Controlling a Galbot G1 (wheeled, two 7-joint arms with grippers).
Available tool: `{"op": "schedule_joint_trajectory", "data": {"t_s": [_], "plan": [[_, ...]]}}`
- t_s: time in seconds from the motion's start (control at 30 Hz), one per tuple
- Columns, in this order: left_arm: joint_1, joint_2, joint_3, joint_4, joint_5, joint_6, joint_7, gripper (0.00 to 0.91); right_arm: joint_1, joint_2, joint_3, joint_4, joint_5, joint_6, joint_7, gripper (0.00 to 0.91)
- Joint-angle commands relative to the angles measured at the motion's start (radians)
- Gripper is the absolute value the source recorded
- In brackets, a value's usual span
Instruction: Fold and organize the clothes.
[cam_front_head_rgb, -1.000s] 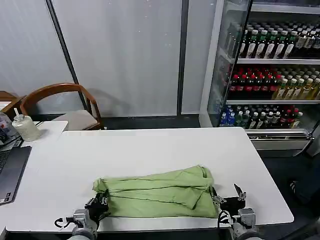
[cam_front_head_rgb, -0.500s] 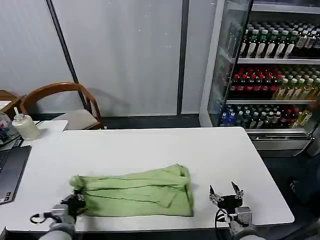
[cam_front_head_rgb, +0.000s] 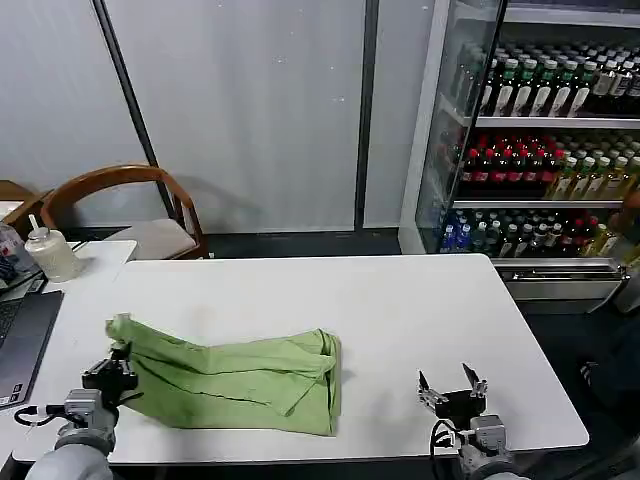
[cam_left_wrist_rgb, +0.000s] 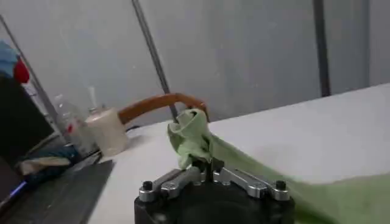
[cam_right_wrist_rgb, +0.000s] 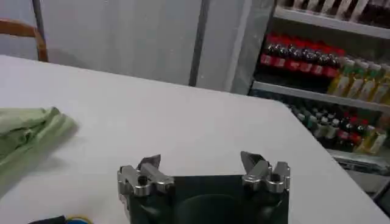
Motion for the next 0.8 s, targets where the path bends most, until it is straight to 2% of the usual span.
{"op": "schedule_joint_trajectory", "data": {"t_s": [0.03,0.17,0.3,0.63,0.8], "plan": [[-0.047,-0.082,0.276,-0.169,-0.033,0.014,0.064,0.02,-0.086,-0.016,0.107,0.052,-0.002,-0.017,0.003,0.907],[-0.096,-0.132,0.414,-0.179,-0.018,0.018,0.079,0.02,-0.129,-0.017,0.167,0.084,-0.002,-0.026,0.004,0.907],[-0.143,-0.175,0.487,-0.139,0.018,0.012,0.088,0.02,-0.178,-0.014,0.205,0.101,-0.005,-0.024,0.002,0.907],[-0.27,-0.236,0.505,0.04,0.037,-0.02,0.099,0.02,-0.215,-0.004,0.217,0.128,-0.005,-0.026,0.0,0.907],[-0.279,-0.25,0.504,0.041,0.03,-0.015,0.102,0.02,-0.198,0.001,0.201,0.123,-0.007,-0.03,0.002,0.907]]}}
